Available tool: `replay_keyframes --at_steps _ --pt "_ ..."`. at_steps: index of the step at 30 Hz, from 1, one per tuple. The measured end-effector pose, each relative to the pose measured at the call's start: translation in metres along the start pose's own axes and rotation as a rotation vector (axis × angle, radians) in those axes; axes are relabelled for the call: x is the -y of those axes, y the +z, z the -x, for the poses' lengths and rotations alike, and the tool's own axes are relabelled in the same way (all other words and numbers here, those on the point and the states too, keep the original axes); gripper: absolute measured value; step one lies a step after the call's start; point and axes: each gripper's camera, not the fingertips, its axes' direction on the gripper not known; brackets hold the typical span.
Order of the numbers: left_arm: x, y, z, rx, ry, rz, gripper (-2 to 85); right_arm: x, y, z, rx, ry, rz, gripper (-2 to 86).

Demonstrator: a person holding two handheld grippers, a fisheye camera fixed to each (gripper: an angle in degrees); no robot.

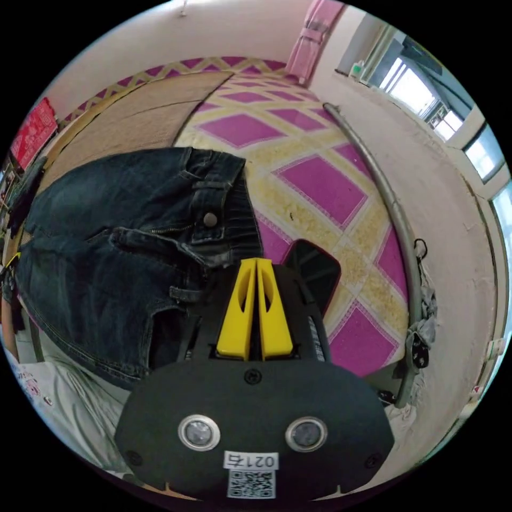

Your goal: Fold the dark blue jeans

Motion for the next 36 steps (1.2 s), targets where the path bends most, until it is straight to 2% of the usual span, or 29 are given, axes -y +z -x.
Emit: replay_keyframes --at_steps 3,6,8,9,10,12,15,17,20,22,25,31,36 --pt "-0.013 -0.010 0.005 0.016 0.002 -0.030 -1.0 -0.019 -0.001 -0.002 -0.009 0.010 0.026 -0.7" --pt "-0.035 -0.036 0.017 0.034 -0.060 -0.142 -1.0 -0.060 -0.046 -0.005 0.087 0.036 -0.174 -0.7" --pt "-0.051 -0.054 0.027 -0.018 -0.113 -0.229 -1.0 -0.080 -0.040 -0.001 0.164 0.003 -0.119 -0.7" --pt "-0.062 -0.062 0.032 -0.058 -0.141 -0.266 -1.0 -0.092 -0.021 0.004 0.140 -0.012 -0.021 -0.7" --pt "-0.067 -0.065 0.035 -0.073 -0.151 -0.275 -1.0 -0.110 -0.018 0.007 0.110 -0.014 -0.089 -0.8" --pt "-0.085 -0.073 0.041 -0.111 -0.194 -0.288 -1.0 -0.125 -0.023 0.004 0.110 0.029 -0.079 -0.8" --pt "-0.105 -0.083 0.045 -0.157 -0.224 -0.300 -1.0 -0.159 -0.048 -0.003 0.081 0.105 -0.204 -0.7" --pt "-0.116 -0.087 0.048 -0.184 -0.243 -0.301 -0.9 -0.172 -0.026 -0.007 0.118 0.118 -0.115 -0.7" --pt "-0.134 -0.089 0.057 -0.243 -0.304 -0.303 -0.9 -0.201 -0.036 -0.023 0.168 0.199 -0.184 -0.6" --pt "-0.143 -0.086 0.065 -0.315 -0.350 -0.300 -0.8 -0.232 -0.060 -0.033 0.238 0.278 -0.339 -0.5" --pt "-0.155 -0.079 0.080 -0.436 -0.455 -0.318 -0.3 -0.274 -0.061 -0.051 0.342 0.424 -0.409 -0.1" --pt "-0.159 -0.066 0.106 -0.525 -0.571 -0.343 4.7 -0.336 -0.026 -0.082 0.537 0.615 -0.398 3.5" --pt "-0.146 -0.055 0.118 -0.511 -0.624 -0.275 8.5 -0.358 -0.007 -0.100 0.648 0.693 -0.371 6.7"
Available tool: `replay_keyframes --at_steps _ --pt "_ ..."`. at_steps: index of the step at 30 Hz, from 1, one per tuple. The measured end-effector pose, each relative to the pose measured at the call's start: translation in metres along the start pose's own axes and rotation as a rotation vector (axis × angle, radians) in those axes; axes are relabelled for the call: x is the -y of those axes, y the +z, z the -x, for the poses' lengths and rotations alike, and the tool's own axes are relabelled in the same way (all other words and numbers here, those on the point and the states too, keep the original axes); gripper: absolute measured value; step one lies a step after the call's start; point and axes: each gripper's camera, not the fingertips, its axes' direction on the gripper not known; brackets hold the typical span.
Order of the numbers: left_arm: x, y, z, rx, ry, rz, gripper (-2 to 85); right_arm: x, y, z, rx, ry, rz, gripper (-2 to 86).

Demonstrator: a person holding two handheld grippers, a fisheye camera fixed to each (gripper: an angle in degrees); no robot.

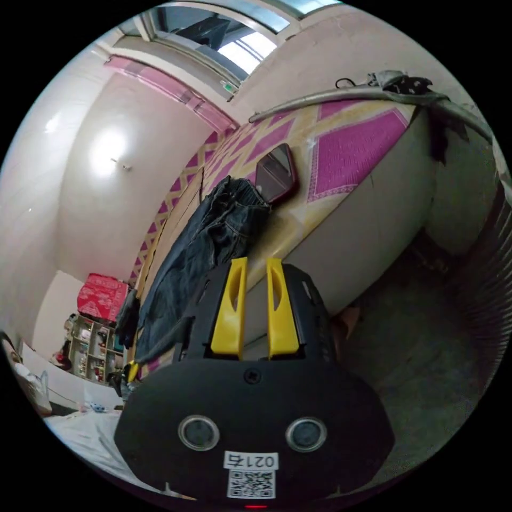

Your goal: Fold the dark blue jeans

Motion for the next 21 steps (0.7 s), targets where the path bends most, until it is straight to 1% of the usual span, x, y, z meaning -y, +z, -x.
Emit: replay_keyframes --at_steps 2,7,10,13,15,16,19,21 --pt "0.004 0.002 0.004 -0.009 -0.021 0.003 8.7 0.001 0.000 -0.011 0.029 0.040 0.002 7.1" --pt "0.016 0.009 0.006 -0.019 -0.028 0.019 8.7 0.013 0.008 -0.034 0.232 0.134 0.021 9.8" --pt "0.022 0.017 0.004 -0.034 -0.033 0.040 8.3 0.023 0.017 -0.034 0.280 0.138 0.027 10.3" --pt "0.029 0.026 0.003 -0.032 -0.044 0.042 5.9 0.034 0.029 -0.033 0.232 0.144 0.021 6.3" --pt "0.036 0.033 0.005 -0.037 -0.057 0.028 0.8 0.038 0.036 -0.033 0.207 0.154 0.023 3.5" --pt "0.038 0.035 0.006 -0.051 -0.059 0.031 0.3 0.039 0.037 -0.032 0.203 0.162 0.022 2.3" --pt "0.051 0.041 0.006 -0.112 -0.056 0.052 -0.7 0.050 0.024 -0.016 0.274 0.120 0.007 0.7" --pt "0.070 0.041 -0.010 -0.131 0.017 0.070 -0.9 0.064 0.013 0.003 0.319 0.068 0.005 0.3"
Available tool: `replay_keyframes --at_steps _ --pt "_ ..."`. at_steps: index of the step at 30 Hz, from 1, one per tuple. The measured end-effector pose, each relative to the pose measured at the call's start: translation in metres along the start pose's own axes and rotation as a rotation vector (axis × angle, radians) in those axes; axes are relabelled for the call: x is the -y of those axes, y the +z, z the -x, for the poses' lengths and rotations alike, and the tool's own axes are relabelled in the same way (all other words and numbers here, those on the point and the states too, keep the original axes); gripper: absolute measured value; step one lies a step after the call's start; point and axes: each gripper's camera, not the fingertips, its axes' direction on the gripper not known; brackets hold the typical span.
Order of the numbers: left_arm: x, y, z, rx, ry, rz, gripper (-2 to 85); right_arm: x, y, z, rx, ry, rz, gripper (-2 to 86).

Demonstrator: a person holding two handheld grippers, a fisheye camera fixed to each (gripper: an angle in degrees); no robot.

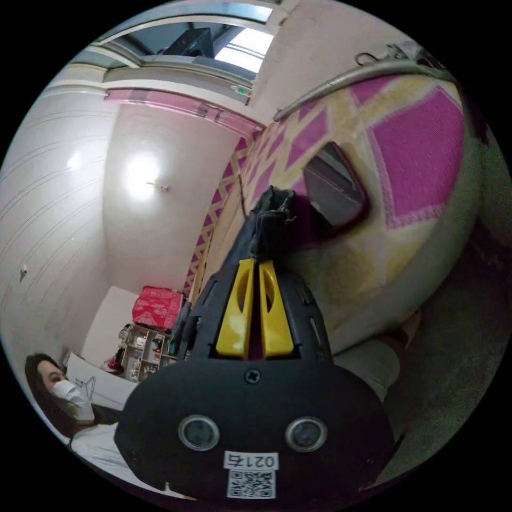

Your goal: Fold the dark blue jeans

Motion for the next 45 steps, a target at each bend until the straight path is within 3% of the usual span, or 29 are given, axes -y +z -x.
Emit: replay_keyframes --at_steps 8,16,18,22,28,33,35,40,45 --pt "0.125 0.036 -0.087 0.022 0.194 0.022 -1.0 0.120 0.075 0.097 0.062 -0.110 0.057 0.6" --pt "0.252 0.195 -0.066 0.190 0.059 0.152 -0.7 0.225 0.270 0.093 -0.210 -0.071 0.188 7.0" --pt "0.264 0.211 -0.046 0.323 0.016 0.117 -0.8 0.225 0.284 0.093 -0.284 -0.093 0.180 7.4" --pt "0.261 0.201 -0.047 0.300 0.097 0.041 -0.9 0.194 0.304 0.137 -0.369 -0.364 0.291 6.5" --pt "0.212 0.252 -0.108 0.389 0.519 0.228 -0.6 0.059 0.360 0.227 -0.337 -0.886 0.581 5.6" --pt "0.192 0.319 -0.134 0.422 0.720 0.337 0.2 -0.029 0.397 0.258 -0.259 -1.124 0.762 4.1" --pt "0.196 0.340 -0.122 0.484 0.697 0.409 -0.1 -0.055 0.410 0.252 -0.274 -1.168 0.880 2.6" --pt "0.223 0.343 -0.091 0.370 0.567 0.386 -0.9 -0.070 0.395 0.249 -0.299 -1.150 0.821 1.2" --pt "0.241 0.322 -0.076 0.411 0.487 0.223 -0.9 -0.072 0.398 0.254 -0.322 -1.131 0.808 1.0"
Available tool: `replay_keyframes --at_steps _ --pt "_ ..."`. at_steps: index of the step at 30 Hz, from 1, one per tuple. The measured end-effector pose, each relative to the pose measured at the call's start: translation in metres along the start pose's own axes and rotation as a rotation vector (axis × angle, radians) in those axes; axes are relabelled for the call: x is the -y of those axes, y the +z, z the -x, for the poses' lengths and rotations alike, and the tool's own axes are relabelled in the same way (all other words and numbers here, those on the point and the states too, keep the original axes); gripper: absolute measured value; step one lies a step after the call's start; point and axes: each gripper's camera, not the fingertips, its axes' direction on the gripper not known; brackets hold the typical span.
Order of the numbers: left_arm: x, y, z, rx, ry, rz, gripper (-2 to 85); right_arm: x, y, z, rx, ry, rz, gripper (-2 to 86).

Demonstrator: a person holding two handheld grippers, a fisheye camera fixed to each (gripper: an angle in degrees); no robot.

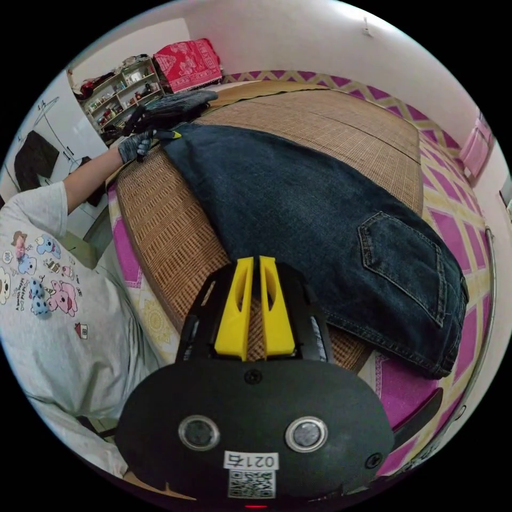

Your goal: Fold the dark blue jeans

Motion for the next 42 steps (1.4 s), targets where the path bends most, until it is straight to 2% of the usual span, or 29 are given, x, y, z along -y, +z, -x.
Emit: replay_keyframes --at_steps 4,8,10,12,15,17,22,28,31,32,34,37,42 --pt "-0.010 -0.025 0.021 -0.007 -0.072 -0.097 -0.6 -0.001 -0.014 -0.005 0.037 0.038 -0.077 1.2" --pt "-0.027 -0.039 0.039 0.101 -0.190 -0.102 2.9 -0.003 -0.029 -0.009 0.071 0.078 -0.182 1.5" --pt "-0.035 -0.039 0.050 0.051 -0.284 -0.098 6.0 -0.003 -0.033 -0.010 0.098 0.095 -0.220 1.3" --pt "-0.044 -0.035 0.064 -0.089 -0.406 -0.098 8.6 -0.001 -0.033 -0.007 0.109 0.098 -0.229 1.2" --pt "-0.050 -0.024 0.072 -0.217 -0.470 -0.095 9.3 0.001 -0.030 -0.001 0.131 0.098 -0.232 1.3" --pt "-0.049 -0.019 0.070 -0.201 -0.464 -0.093 8.3 0.002 -0.029 0.003 0.142 0.096 -0.235 1.3" --pt "-0.029 -0.022 0.044 -0.108 -0.314 -0.186 4.0 0.006 -0.027 0.017 0.144 0.088 -0.238 1.6" --pt "0.008 0.016 0.029 0.101 -0.209 0.014 5.9 0.033 -0.019 0.029 0.129 0.051 -0.244 3.7" --pt "0.009 0.009 0.010 0.098 -0.144 -0.099 1.8 0.083 -0.010 0.032 0.017 -0.035 -0.230 5.6" --pt "0.012 0.003 -0.008 0.098 -0.055 -0.174 0.4 0.096 -0.006 0.032 -0.010 -0.061 -0.223 5.9" --pt "0.022 0.005 -0.037 0.064 0.085 -0.214 0.1 0.151 0.013 0.025 -0.089 -0.147 -0.193 6.7" --pt "0.055 0.040 -0.077 -0.008 0.270 -0.095 1.9 0.217 0.046 0.006 -0.125 -0.220 -0.097 7.9" --pt "0.097 0.106 -0.116 0.061 0.466 0.060 6.0 0.270 0.095 -0.007 -0.147 -0.338 0.080 7.3"
